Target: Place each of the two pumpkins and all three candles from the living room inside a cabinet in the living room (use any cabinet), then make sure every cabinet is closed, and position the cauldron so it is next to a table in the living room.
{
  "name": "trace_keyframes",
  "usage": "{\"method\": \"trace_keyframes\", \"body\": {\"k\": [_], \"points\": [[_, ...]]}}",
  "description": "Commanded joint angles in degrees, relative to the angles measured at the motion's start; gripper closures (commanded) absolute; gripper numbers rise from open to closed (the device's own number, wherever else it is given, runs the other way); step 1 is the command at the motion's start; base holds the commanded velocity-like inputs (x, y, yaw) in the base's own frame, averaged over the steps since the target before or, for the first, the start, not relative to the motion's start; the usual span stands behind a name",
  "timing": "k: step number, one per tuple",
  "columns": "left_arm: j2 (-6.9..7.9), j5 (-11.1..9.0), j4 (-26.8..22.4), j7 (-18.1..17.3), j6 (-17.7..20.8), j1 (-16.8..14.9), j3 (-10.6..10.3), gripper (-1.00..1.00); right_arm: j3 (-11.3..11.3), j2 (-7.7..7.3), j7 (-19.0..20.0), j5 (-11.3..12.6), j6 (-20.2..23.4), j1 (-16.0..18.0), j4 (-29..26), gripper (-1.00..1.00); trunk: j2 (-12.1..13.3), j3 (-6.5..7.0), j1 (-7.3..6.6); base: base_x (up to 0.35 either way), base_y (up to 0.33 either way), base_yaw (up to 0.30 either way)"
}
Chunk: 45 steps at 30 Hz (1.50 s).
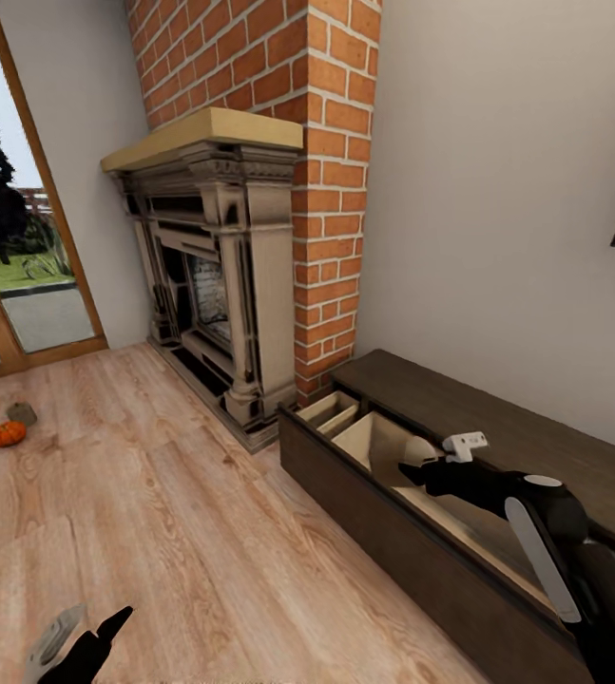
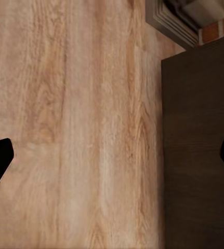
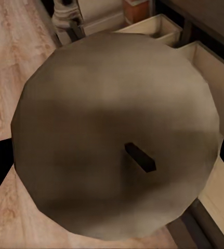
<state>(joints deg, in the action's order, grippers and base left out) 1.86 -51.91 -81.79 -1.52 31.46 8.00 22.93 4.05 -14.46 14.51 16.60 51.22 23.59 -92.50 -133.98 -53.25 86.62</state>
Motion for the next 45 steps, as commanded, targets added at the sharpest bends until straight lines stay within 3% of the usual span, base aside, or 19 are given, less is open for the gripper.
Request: {"method": "trace_keyframes", "body": {"k": [1, 24, 29, 37, 45], "points": [[-0.01, -0.11, -0.02, -0.15, 0.3, 0.0, 0.09, -1.0, 0.03, -0.03, 0.42, -0.16, 0.23, 0.05, -0.05, 1.0, -0.02, -0.1, -0.01, 0.0, 0.0, 0.252], [-0.02, -0.11, 0.83, -0.15, 0.41, 0.0, 0.18, -1.0, 0.17, -0.01, 0.43, -0.16, 0.19, -0.01, -0.05, 1.0, -0.02, -1.44, -0.01, 0.0, 0.0, 0.252], [-0.02, -0.08, 0.84, -0.15, 0.39, 0.0, 0.24, -1.0, 1.36, -0.03, 0.43, -0.16, 0.07, -0.08, -0.05, 1.0, -0.02, -1.67, -0.01, 0.0, 0.019, 0.247], [-0.02, -0.16, 1.47, -0.15, 0.4, 0.0, 0.14, -1.0, 3.01, 0.0, 0.39, -0.16, -0.67, -0.47, -0.05, 1.0, -0.02, -1.73, -0.01, 0.0, 0.239, 0.043], [0.02, -0.22, 2.23, -0.28, 0.39, 0.0, 0.11, -1.0, 3.23, 0.11, 0.38, -0.13, -0.6, -0.54, -0.05, 1.0, -0.02, -1.73, -0.01, 0.0, 0.287, 0.003]]}}
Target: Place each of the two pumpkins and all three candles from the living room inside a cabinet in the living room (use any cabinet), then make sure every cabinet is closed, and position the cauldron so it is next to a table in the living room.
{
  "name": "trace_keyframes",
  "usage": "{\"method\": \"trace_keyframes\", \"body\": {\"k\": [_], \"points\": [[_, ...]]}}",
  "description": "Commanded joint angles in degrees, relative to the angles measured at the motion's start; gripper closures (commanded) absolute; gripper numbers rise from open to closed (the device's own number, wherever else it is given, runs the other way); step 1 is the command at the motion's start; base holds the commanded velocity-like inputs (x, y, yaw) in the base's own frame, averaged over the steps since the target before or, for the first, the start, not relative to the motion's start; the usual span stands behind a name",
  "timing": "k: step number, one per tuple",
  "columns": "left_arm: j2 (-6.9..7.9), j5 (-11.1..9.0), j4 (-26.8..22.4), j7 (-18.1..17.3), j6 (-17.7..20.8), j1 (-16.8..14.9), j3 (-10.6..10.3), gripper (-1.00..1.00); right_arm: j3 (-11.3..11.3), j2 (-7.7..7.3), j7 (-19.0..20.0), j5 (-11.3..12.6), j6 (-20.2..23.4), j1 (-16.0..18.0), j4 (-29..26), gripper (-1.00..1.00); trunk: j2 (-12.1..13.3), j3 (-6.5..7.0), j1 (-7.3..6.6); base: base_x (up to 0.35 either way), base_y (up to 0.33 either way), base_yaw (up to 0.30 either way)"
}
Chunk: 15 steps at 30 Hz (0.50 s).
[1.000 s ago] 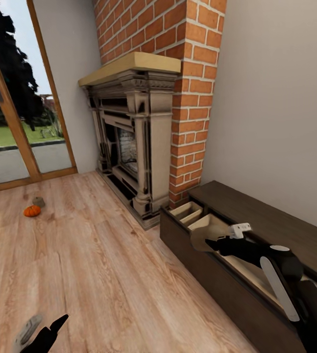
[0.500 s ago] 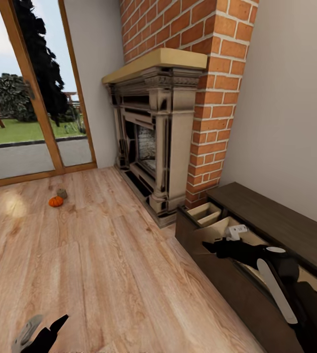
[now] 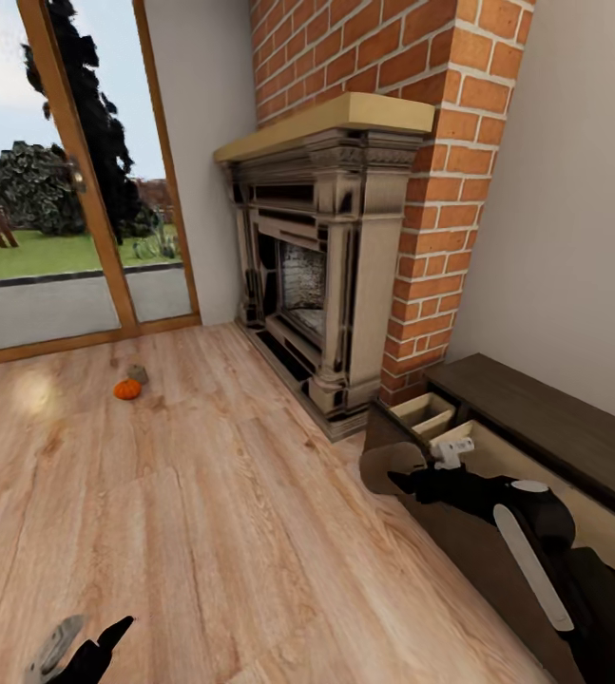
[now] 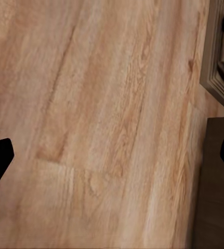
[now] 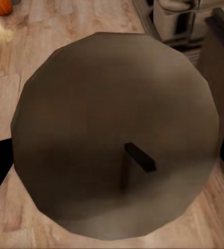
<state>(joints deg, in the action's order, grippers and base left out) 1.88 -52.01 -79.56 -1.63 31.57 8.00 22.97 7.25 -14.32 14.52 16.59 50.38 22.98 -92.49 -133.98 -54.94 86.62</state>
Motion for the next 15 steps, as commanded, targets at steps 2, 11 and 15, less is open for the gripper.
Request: {"method": "trace_keyframes", "body": {"k": [2, 11, 15], "points": [[-0.01, -0.1, 0.24, -1.01, 0.32, 0.0, -0.03, -1.0, 0.85, 1.06, 0.38, -0.09, 0.64, 0.02, -0.06, 1.0, -0.02, -0.04, -0.01, 0.0, 0.289, 0.107], [0.08, -0.02, 0.31, -2.02, 0.33, 0.0, -0.86, -1.0, 3.11, 2.17, 0.18, -0.32, -0.15, -0.12, -0.06, 1.0, -0.02, -0.04, -0.01, 0.005, 0.289, 0.263], [0.06, 0.01, 0.29, -2.05, 0.24, 0.0, -1.31, -1.0, 3.26, 2.23, 0.15, -0.33, -0.29, -0.13, -0.06, 1.0, -0.02, -0.04, -0.01, 0.11, 0.273, 0.291]]}}
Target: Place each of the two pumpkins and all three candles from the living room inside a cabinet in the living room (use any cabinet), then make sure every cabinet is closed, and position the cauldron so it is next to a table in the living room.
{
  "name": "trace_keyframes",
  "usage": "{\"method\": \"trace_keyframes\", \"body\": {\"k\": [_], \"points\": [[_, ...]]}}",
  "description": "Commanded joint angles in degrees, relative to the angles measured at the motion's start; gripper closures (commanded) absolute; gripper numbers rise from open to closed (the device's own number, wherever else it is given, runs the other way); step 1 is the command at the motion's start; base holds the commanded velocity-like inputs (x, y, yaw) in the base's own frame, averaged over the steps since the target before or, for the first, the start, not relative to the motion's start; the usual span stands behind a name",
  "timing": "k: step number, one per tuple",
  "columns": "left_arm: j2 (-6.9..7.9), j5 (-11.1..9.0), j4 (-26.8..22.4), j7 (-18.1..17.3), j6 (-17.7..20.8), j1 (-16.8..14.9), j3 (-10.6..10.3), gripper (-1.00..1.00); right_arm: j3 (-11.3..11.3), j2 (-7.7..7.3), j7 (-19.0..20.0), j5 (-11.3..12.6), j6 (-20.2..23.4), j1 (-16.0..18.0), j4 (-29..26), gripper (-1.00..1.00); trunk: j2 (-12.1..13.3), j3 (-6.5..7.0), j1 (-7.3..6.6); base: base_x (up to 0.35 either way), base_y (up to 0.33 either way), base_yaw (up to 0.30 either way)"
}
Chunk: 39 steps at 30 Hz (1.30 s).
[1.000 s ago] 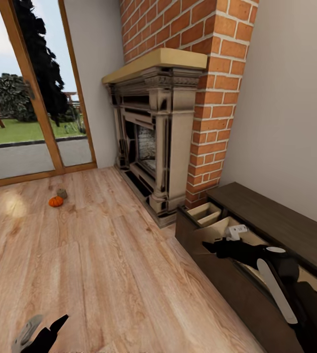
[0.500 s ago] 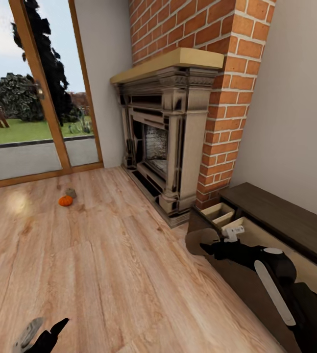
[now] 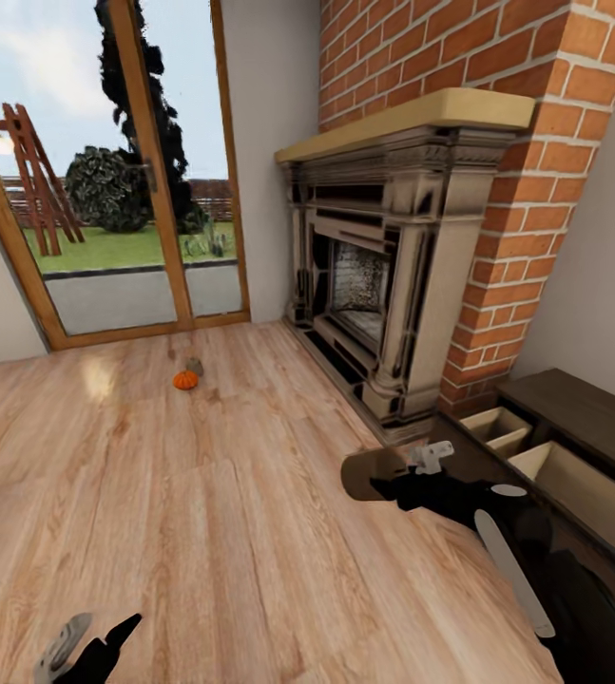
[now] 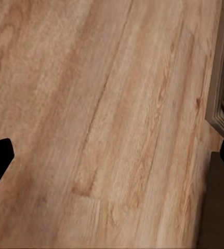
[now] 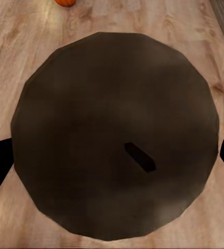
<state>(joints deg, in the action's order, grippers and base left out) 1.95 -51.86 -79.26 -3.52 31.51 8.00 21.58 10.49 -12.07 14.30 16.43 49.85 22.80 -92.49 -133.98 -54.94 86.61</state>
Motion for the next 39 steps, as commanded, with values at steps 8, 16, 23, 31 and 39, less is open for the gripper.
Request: {"method": "trace_keyframes", "body": {"k": [8, 16, 23, 31, 39], "points": [[0.18, 0.04, -0.02, -0.09, 0.2, 0.0, -2.34, -1.0, 0.39, 0.1, 0.28, -0.17, 0.17, 0.06, -0.06, 1.0, -0.02, -0.04, 0.01, 0.235, 0.197, 0.293], [0.36, -0.06, -0.02, -0.09, -1.05, 0.0, -2.74, -1.0, 0.41, 0.02, 0.28, -0.17, 0.16, 0.06, -0.06, 1.0, -0.02, -0.04, 0.01, 0.307, 0.078, 0.222], [0.35, -0.08, -0.02, -0.09, -1.32, 0.0, -2.91, -1.0, 0.32, 0.02, 0.22, -0.17, 0.16, 0.04, -0.06, 1.0, -0.02, -0.04, 0.01, 0.331, 0.009, 0.036], [0.25, -0.02, -0.02, -0.08, -1.37, 0.0, -2.86, -1.0, 0.02, 0.11, 0.16, -0.22, 0.16, 0.01, -0.06, 1.0, -0.02, -0.04, 0.01, 0.326, 0.066, 0.003], [0.11, 1.47, -0.02, -0.09, -1.37, 0.0, -2.92, -1.0, -0.13, 0.11, 0.06, -0.24, 0.16, 0.03, -0.06, 1.0, -0.02, -0.04, 0.01, 0.292, 0.206, 0.0]]}}
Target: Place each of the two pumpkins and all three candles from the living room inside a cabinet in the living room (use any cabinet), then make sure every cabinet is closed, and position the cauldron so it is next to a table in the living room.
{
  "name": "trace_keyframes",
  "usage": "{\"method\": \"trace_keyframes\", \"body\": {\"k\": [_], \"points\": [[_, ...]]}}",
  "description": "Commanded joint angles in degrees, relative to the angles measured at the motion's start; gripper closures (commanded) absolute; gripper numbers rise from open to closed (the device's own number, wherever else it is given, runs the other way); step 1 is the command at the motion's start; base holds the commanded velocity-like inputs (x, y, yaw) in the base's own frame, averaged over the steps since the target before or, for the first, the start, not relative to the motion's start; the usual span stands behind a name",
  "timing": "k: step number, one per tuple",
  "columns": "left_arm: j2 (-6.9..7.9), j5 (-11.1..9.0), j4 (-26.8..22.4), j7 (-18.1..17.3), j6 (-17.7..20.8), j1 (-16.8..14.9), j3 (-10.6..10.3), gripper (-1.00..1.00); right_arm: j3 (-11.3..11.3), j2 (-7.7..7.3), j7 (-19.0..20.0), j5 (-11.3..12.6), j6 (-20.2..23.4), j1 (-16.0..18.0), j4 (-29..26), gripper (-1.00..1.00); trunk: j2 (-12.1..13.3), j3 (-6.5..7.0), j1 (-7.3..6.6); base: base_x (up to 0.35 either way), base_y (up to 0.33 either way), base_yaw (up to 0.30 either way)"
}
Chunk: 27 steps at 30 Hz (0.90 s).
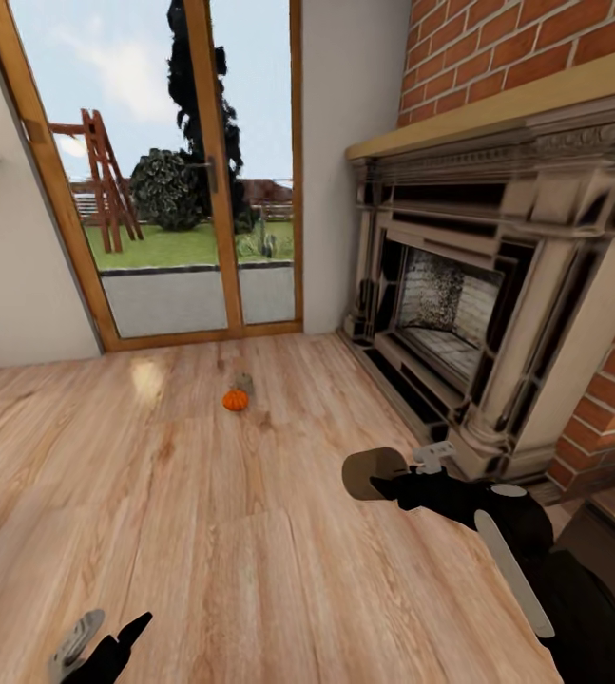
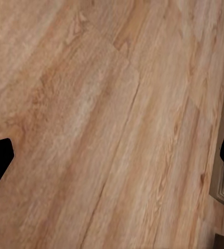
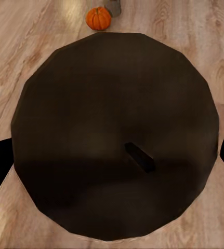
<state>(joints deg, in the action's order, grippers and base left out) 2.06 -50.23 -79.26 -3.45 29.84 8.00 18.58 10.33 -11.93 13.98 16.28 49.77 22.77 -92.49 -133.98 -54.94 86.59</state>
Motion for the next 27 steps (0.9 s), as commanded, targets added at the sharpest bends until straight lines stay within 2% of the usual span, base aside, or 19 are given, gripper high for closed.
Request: {"method": "trace_keyframes", "body": {"k": [1, 6, 11, 14, 27], "points": [[-0.03, 0.19, -0.02, -0.17, 0.3, 0.0, 0.08, -1.0, -0.01, -0.02, 0.37, -0.1, 0.24, 0.06, -0.06, 1.0, -0.02, -0.04, 0.02, 0.286, 0.216, 0.0], [-0.19, 1.58, -0.09, -0.22, 0.3, 0.0, -0.05, -1.0, -0.11, 0.04, 0.12, -0.11, -0.03, 0.08, -0.06, 1.0, -0.02, -0.04, 0.02, 0.285, 0.217, 0.0], [-0.15, 1.92, -0.1, -0.09, 0.23, 0.0, -1.9, -1.0, -0.01, 0.13, -2.31, -0.11, -0.39, 0.08, -0.06, 1.0, -0.02, -0.04, 0.02, 0.284, 0.212, 0.0], [-0.12, 2.01, -0.16, -0.08, 0.22, 0.0, -2.3, -1.0, -0.01, 0.12, -2.75, -0.11, -0.43, 0.08, -0.06, 1.0, -0.02, -0.04, 0.02, 0.284, 0.2, 0.0], [-0.04, 2.12, -0.19, 0.02, 0.21, -0.24, -2.67, -1.0, -0.14, 0.1, -3.0, -0.11, -0.46, 0.08, -0.06, 1.0, -0.02, -0.04, 0.02, 0.278, 0.22, 0.0]]}}
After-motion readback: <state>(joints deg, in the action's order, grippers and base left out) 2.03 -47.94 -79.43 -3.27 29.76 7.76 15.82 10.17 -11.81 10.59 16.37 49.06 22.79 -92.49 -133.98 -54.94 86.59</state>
